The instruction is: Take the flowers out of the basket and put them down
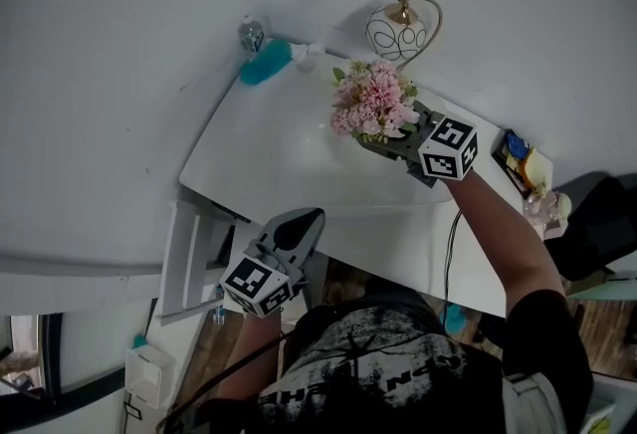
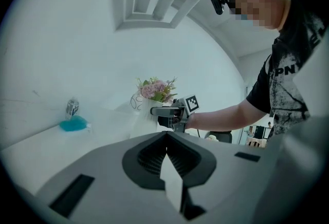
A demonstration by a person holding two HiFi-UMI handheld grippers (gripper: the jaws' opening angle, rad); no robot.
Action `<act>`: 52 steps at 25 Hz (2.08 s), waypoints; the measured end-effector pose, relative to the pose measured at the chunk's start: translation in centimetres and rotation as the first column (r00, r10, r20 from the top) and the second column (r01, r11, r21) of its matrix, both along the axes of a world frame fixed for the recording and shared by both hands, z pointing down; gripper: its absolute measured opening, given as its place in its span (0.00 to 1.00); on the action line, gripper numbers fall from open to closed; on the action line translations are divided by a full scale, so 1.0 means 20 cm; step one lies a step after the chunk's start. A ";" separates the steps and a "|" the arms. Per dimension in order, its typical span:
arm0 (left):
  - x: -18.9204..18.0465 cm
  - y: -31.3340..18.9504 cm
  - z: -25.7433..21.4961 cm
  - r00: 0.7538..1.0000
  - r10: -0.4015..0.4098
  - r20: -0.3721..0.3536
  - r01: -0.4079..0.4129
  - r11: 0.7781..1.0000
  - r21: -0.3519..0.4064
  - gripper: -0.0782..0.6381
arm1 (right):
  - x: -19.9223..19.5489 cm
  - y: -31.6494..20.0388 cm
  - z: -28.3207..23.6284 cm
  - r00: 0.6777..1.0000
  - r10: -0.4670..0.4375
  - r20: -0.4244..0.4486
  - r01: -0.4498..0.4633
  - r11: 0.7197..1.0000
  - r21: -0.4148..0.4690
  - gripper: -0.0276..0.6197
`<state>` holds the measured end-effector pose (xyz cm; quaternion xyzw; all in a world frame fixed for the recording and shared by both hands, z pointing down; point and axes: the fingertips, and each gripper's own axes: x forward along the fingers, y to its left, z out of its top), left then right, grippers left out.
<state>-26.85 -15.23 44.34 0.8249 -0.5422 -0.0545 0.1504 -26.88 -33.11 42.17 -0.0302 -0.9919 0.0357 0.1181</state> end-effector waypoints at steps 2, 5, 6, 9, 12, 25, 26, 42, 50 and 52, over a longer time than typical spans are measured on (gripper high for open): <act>0.01 0.00 -0.02 1.000 0.012 0.006 -0.012 1.000 0.009 0.13 | 0.01 0.00 -0.05 1.000 0.015 0.014 -0.015 1.000 0.010 0.54; 0.02 0.01 -0.05 1.000 0.029 0.011 -0.029 0.999 0.024 0.13 | 0.03 0.01 -0.16 0.998 0.040 0.046 -0.042 0.999 0.024 0.54; 0.02 0.01 -0.05 0.999 0.034 0.012 -0.034 0.999 0.027 0.13 | 0.04 0.01 -0.19 0.997 0.047 0.057 -0.049 0.998 0.026 0.54; 0.04 0.01 -0.07 0.998 0.057 0.018 -0.058 0.998 0.037 0.13 | 0.07 0.02 -0.31 0.994 0.067 0.085 -0.071 0.997 0.035 0.54; 0.11 0.01 -0.10 0.996 0.083 0.029 -0.084 0.996 0.038 0.13 | 0.15 0.01 -0.43 0.989 0.100 0.105 -0.105 0.993 0.046 0.54; 0.26 -0.01 -0.08 0.962 0.272 0.036 -0.274 0.959 0.077 0.13 | 0.44 0.03 -0.74 0.947 0.275 0.166 -0.296 0.948 0.121 0.54; 0.31 -0.01 -0.09 0.957 0.288 0.038 -0.290 0.954 0.076 0.13 | 0.51 0.03 -0.78 0.941 0.289 0.176 -0.312 0.942 0.123 0.54; 0.85 -0.06 -0.10 0.867 0.494 0.061 -0.497 0.865 0.070 0.13 | 1.26 0.05 -0.91 0.835 0.499 0.232 -0.534 0.837 0.119 0.54; 1.07 -0.12 -0.06 0.850 0.520 0.079 -0.524 0.851 0.039 0.13 | 1.45 0.04 -0.68 0.820 0.526 0.225 -0.553 0.830 0.075 0.54; 1.12 -0.13 -0.06 0.850 0.520 0.082 -0.524 0.851 0.035 0.13 | 1.49 0.04 -0.61 0.820 0.529 0.218 -0.553 0.831 0.064 0.54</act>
